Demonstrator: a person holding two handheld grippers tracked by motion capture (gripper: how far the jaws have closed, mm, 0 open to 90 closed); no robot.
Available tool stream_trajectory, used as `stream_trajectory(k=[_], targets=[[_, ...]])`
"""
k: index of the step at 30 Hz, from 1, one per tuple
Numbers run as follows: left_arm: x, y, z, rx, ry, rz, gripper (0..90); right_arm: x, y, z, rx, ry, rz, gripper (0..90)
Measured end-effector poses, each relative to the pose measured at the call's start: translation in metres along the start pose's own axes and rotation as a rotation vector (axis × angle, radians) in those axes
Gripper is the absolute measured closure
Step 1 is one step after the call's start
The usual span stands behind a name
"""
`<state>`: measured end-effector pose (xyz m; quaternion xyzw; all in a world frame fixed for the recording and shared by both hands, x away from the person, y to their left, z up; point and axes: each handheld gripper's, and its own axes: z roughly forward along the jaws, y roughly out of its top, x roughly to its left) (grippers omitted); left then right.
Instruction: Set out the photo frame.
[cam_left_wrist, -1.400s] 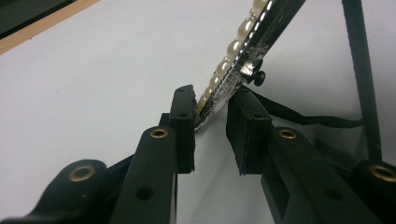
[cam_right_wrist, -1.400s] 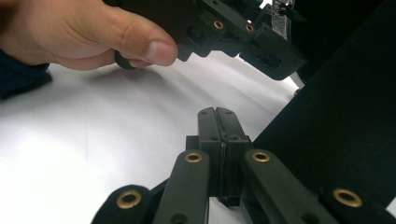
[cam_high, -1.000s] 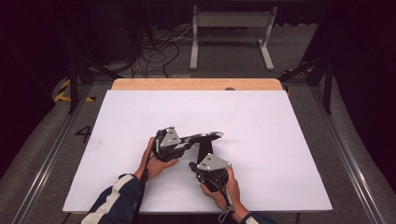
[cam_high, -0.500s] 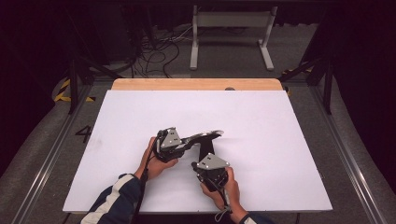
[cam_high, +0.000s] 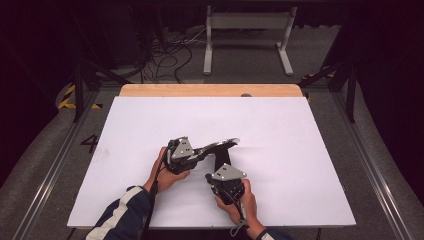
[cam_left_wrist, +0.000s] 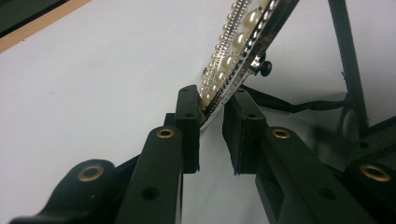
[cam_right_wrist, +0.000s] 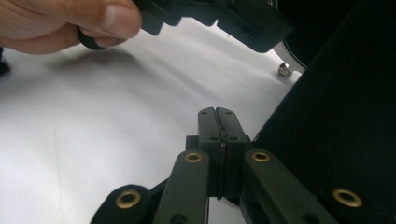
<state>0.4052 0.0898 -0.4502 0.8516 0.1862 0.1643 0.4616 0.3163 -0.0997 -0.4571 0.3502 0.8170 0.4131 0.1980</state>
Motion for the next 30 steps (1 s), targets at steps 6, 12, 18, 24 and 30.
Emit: stream_trajectory(k=[6, 12, 18, 24, 30], targets=[[0.000, 0.000, -0.001, 0.001, -0.006, -0.002, 76.6, 0.000, 0.000, 0.000, 0.005, -0.007, -0.004, 90.0], [-0.002, 0.001, -0.003, 0.010, -0.011, 0.023, 77.8, -0.001, -0.001, -0.003, 0.012, -0.011, -0.012, 90.0], [-0.006, 0.000, -0.006, 0.016, -0.024, 0.028, 77.9, -0.005, -0.003, -0.006, 0.028, 0.000, -0.002, 90.0], [-0.008, 0.000, -0.007, 0.019, -0.024, 0.040, 77.8, -0.007, -0.005, -0.009, 0.030, -0.007, 0.010, 90.0], [-0.009, 0.001, -0.007, 0.023, -0.021, 0.050, 77.7, -0.010, -0.006, -0.011, 0.037, 0.004, 0.028, 90.0]])
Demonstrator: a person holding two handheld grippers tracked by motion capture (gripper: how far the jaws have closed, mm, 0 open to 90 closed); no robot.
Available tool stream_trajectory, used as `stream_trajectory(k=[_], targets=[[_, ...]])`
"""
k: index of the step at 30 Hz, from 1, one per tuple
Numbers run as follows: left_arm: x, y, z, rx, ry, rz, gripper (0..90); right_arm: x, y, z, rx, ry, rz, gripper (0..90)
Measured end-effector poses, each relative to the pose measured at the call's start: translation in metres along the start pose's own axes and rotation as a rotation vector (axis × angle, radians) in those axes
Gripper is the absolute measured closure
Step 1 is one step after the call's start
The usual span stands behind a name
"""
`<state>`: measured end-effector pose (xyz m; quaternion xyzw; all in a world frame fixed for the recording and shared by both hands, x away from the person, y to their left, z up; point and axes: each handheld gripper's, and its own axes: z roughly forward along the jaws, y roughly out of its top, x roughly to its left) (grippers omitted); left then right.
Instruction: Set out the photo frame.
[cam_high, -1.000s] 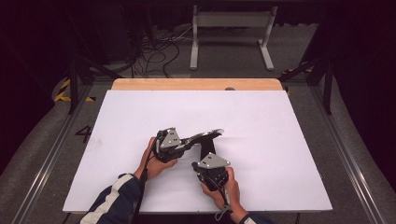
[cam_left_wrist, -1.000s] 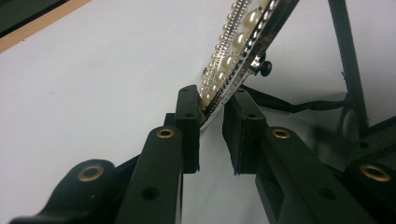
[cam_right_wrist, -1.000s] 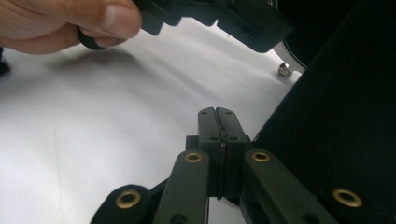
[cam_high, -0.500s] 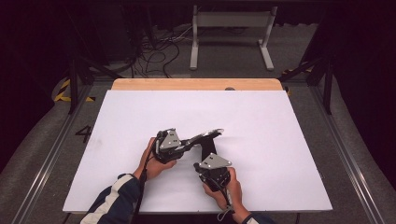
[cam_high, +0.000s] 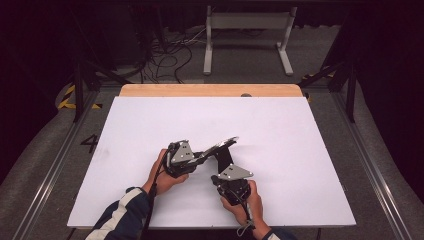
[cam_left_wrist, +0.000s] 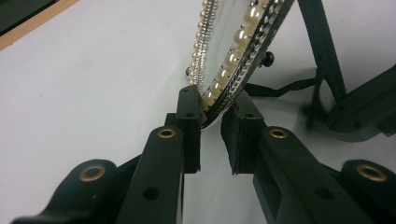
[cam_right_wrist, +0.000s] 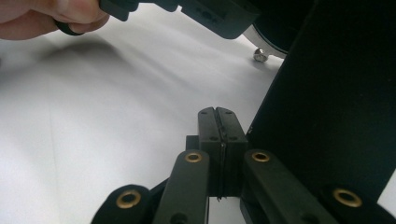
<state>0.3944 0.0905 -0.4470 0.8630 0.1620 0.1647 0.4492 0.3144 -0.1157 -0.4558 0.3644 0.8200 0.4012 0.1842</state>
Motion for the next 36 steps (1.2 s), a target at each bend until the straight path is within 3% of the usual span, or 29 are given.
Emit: stream_trajectory(k=[14, 36], targets=[[-0.006, 0.001, -0.003, 0.019, 0.003, 0.030, 77.6, -0.012, -0.004, -0.004, 0.000, -0.027, 0.024, 90.0], [-0.011, 0.003, -0.010, 0.027, -0.011, 0.052, 78.6, -0.029, -0.007, -0.008, -0.004, -0.012, 0.063, 90.0]])
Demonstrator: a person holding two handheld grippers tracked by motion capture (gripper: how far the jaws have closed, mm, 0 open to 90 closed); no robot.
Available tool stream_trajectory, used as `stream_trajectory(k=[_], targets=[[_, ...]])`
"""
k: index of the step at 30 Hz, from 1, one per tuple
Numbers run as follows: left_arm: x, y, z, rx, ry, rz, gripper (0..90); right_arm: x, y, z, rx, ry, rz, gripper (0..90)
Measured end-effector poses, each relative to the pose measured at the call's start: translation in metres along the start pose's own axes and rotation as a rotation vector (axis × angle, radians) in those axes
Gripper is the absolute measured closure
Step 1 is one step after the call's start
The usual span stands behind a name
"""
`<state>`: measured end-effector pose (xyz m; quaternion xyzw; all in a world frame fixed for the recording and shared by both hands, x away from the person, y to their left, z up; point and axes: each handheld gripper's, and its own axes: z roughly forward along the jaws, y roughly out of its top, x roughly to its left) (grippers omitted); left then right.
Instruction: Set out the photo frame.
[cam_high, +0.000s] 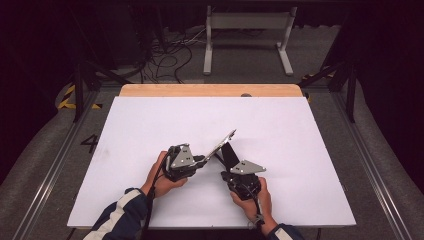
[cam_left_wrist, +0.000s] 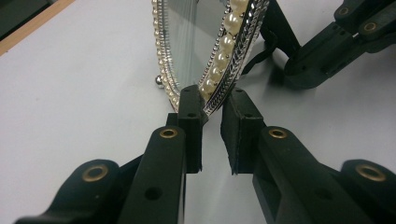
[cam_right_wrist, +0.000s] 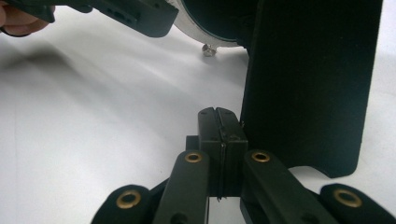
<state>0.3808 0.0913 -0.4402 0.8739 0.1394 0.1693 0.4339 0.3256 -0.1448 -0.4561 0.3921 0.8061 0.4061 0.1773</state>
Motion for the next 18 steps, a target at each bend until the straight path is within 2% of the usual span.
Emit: stream_trajectory(k=[4, 7, 10, 13, 15, 16, 18], targets=[[-0.001, 0.000, -0.001, -0.008, -0.033, 0.005, 84.3, -0.005, 0.000, -0.002, -0.004, -0.010, 0.005, 90.0], [-0.003, 0.001, 0.000, -0.007, -0.029, 0.011, 84.2, -0.011, -0.001, -0.003, -0.007, -0.009, 0.020, 90.0], [-0.002, 0.001, 0.002, -0.020, -0.023, -0.008, 79.3, -0.012, -0.001, -0.003, -0.006, -0.009, 0.014, 90.0], [-0.001, 0.000, 0.002, -0.020, -0.008, -0.008, 73.7, -0.012, -0.001, -0.003, -0.004, -0.005, 0.009, 90.0], [0.000, 0.000, 0.002, -0.015, 0.011, -0.009, 66.8, -0.013, -0.001, -0.003, -0.003, -0.004, 0.010, 90.0], [0.001, -0.001, 0.002, -0.020, 0.007, -0.018, 63.3, -0.013, -0.001, -0.003, -0.002, -0.004, 0.010, 90.0], [0.002, -0.001, 0.003, -0.022, 0.001, -0.018, 62.4, -0.013, -0.001, -0.002, -0.001, -0.006, 0.006, 90.0]])
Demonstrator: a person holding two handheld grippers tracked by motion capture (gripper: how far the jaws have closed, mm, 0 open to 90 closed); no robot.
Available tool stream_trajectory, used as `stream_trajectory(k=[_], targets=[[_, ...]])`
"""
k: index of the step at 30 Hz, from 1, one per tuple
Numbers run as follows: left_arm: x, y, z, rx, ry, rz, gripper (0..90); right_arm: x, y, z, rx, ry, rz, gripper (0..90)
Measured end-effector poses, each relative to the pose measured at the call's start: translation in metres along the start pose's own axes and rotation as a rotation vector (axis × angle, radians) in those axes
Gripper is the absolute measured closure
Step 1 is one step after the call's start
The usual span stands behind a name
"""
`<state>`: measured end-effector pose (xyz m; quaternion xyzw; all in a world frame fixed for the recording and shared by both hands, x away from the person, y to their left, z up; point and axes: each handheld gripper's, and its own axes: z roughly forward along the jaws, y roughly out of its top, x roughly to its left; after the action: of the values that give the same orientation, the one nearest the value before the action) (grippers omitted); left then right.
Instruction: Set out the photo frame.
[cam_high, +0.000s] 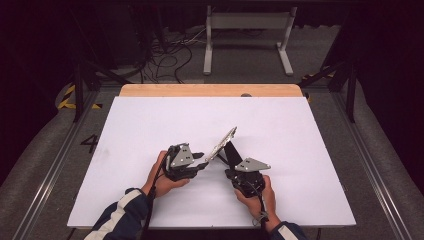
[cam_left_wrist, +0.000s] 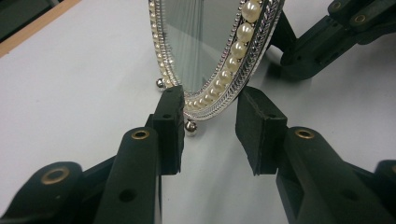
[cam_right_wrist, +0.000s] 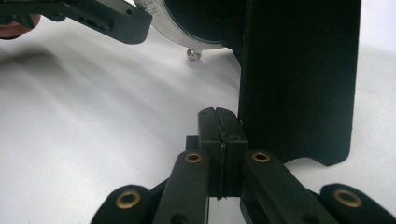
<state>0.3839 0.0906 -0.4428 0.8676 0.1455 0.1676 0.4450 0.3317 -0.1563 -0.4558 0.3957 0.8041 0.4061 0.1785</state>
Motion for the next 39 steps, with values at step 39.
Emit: stream_trajectory(k=[39], targets=[[-0.021, 0.013, 0.020, 0.024, 0.112, 0.051, 74.9, 0.007, -0.003, -0.003, -0.027, -0.016, -0.016, 90.0]])
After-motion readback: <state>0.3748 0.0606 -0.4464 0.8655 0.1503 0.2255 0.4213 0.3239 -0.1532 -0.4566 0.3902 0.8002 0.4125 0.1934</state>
